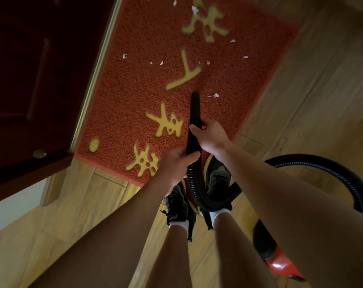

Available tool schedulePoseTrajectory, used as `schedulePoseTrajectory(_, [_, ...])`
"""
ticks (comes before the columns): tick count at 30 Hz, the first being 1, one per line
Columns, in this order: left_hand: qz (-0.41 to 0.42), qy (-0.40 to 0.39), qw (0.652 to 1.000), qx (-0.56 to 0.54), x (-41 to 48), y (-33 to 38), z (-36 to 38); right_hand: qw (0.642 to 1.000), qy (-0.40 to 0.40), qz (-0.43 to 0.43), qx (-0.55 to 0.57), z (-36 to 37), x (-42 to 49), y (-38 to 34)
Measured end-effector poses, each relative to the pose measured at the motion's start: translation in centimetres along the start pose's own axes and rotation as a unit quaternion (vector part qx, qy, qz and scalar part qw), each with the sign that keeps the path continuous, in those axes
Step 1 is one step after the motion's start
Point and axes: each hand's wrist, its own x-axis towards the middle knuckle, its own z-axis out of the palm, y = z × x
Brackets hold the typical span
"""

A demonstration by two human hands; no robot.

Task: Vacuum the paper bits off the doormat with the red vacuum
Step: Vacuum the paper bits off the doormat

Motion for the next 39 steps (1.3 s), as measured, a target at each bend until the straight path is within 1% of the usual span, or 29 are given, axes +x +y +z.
schedulePoseTrajectory(11, [0.007, -0.038, 0.999, 0.005, -0.6, 1.0, 2.8, 0.999, 0.009, 0.033, 0.028, -2.8, -0.6, 2.3])
schedulePoseTrajectory(15, [-0.002, -0.045, 0.999, -0.003, -0.6, 1.7, 3.8, 0.999, 0.026, 0.043, 0.010, -3.8, -0.6, 3.0])
schedulePoseTrajectory(20, [-0.013, -0.052, 0.999, 0.000, -0.4, 2.8, 4.9, 0.998, 0.036, 0.049, 0.018, -5.0, -0.2, 3.1])
schedulePoseTrajectory(30, [-0.013, -0.057, 0.998, -0.027, 0.5, 6.2, 5.8, 0.999, 0.023, 0.033, 0.015, -7.5, 1.9, 0.7])
schedulePoseTrajectory(39, [-0.003, -0.045, 0.998, -0.034, 2.5, 8.1, 4.6, 1.000, 0.020, 0.003, -0.020, -8.1, 4.5, -2.0])
